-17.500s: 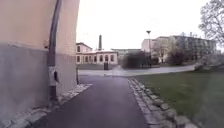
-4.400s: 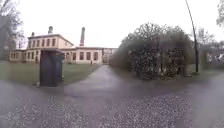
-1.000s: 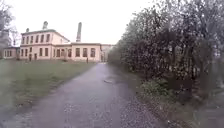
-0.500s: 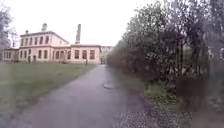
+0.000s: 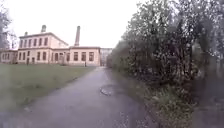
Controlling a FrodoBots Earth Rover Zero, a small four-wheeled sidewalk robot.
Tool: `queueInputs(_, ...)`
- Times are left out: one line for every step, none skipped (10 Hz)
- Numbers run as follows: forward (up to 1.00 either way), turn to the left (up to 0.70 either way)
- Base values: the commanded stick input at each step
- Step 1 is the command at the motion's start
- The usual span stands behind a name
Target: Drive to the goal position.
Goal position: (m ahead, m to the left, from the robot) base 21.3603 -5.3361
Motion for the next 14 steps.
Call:
queueInputs(0.85, 0.0)
queueInputs(0.85, 0.0)
queueInputs(0.85, 0.0)
queueInputs(0.85, 0.0)
queueInputs(0.85, 0.0)
queueInputs(0.85, 0.0)
queueInputs(0.85, 0.0)
queueInputs(0.85, 0.0)
queueInputs(0.85, 0.0)
queueInputs(0.85, 0.0)
queueInputs(0.85, 0.0)
queueInputs(0.85, 0.0)
queueInputs(0.85, 0.0)
queueInputs(0.85, 0.0)
